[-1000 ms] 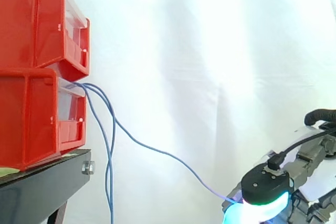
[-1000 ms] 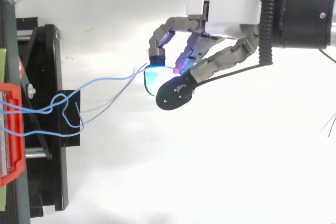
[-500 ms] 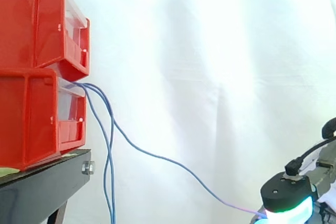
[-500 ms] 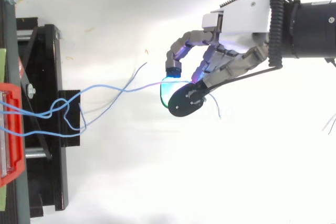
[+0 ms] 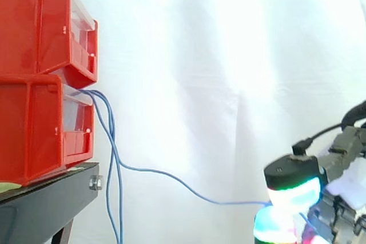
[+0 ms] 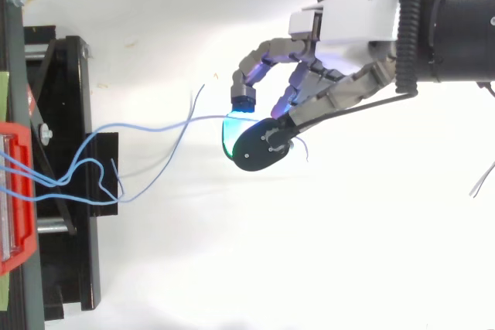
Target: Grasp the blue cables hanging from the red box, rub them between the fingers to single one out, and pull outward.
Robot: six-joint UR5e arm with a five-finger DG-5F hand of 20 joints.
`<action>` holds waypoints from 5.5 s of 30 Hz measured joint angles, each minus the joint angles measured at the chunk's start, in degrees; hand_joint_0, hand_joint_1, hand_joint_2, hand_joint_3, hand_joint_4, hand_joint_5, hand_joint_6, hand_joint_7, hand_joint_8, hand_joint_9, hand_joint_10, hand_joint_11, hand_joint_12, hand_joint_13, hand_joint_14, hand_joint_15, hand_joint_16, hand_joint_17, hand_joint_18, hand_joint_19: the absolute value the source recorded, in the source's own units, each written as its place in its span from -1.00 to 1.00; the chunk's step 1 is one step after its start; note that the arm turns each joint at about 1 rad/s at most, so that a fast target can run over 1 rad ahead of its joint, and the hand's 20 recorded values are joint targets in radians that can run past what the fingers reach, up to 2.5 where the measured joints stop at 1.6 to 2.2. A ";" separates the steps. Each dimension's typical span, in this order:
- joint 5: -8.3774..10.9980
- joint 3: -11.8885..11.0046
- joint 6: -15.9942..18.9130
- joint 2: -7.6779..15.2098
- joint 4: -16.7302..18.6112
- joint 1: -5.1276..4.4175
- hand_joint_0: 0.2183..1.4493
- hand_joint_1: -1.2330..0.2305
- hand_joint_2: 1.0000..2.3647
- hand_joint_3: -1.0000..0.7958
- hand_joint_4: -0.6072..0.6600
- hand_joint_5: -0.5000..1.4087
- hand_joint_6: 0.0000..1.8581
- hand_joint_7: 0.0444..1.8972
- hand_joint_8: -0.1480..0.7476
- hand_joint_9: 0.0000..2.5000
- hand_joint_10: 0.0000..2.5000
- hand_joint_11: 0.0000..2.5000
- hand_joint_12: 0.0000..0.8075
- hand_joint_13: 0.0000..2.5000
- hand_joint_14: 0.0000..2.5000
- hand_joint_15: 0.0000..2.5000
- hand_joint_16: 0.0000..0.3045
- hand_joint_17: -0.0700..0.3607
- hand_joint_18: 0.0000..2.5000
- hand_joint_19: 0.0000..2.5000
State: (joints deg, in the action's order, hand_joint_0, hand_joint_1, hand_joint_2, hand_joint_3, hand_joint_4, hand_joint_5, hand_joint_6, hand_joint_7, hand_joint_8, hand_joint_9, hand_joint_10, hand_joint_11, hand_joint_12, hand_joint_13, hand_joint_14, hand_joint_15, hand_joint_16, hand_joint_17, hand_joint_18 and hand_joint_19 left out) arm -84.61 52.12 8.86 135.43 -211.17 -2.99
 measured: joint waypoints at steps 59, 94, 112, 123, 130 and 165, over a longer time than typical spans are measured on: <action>5.57 -6.96 -16.60 0.00 1.50 3.08 -0.37 -0.30 -1.00 -0.44 -0.01 -0.61 -0.08 -0.06 -0.08 -0.14 -0.98 -0.45 -0.13 -0.38 -0.98 -0.57 -0.71 -0.22 -0.56 -0.53; 9.44 -10.05 -32.35 -0.05 8.29 2.73 -0.55 0.05 -1.00 -0.44 0.01 -0.60 -0.11 -0.09 -0.01 -0.14 -0.98 -0.48 -0.05 -0.35 -0.98 -0.54 -0.65 -0.13 -0.54 -0.50; 9.46 -9.93 -31.55 -0.06 8.23 2.62 -0.38 -0.10 -0.99 -0.25 0.02 -0.60 -0.12 -0.04 -0.03 -0.12 -0.98 -0.46 -0.07 -0.30 -0.98 -0.52 -0.66 -0.14 -0.49 -0.48; 9.46 -9.93 -30.99 -0.01 8.07 2.57 -0.43 -0.30 -0.99 -0.30 0.08 -0.62 -0.08 -0.10 -0.05 -0.16 -0.98 -0.45 -0.09 -0.32 -0.98 -0.52 -0.66 -0.14 -0.50 -0.47; 9.46 -9.93 -28.36 -0.02 6.76 2.28 -0.48 0.17 -1.00 -0.44 0.01 -0.60 -0.10 -0.09 -0.03 -0.11 -0.98 -0.46 -0.09 -0.30 -0.98 -0.51 -0.66 -0.14 -0.49 -0.46; 9.37 -9.93 -25.34 -0.06 5.15 1.86 -0.36 0.01 -0.98 -0.23 0.04 -0.63 -0.11 -0.15 -0.02 -0.12 -0.98 -0.40 -0.07 -0.27 -0.98 -0.49 -0.66 -0.13 -0.45 -0.45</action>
State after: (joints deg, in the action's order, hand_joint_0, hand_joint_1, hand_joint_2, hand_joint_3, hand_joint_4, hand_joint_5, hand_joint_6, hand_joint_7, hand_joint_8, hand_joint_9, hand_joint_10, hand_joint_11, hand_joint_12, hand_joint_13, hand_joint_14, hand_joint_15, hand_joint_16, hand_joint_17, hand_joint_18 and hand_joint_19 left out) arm -75.23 42.19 -16.47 135.37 -206.02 -1.13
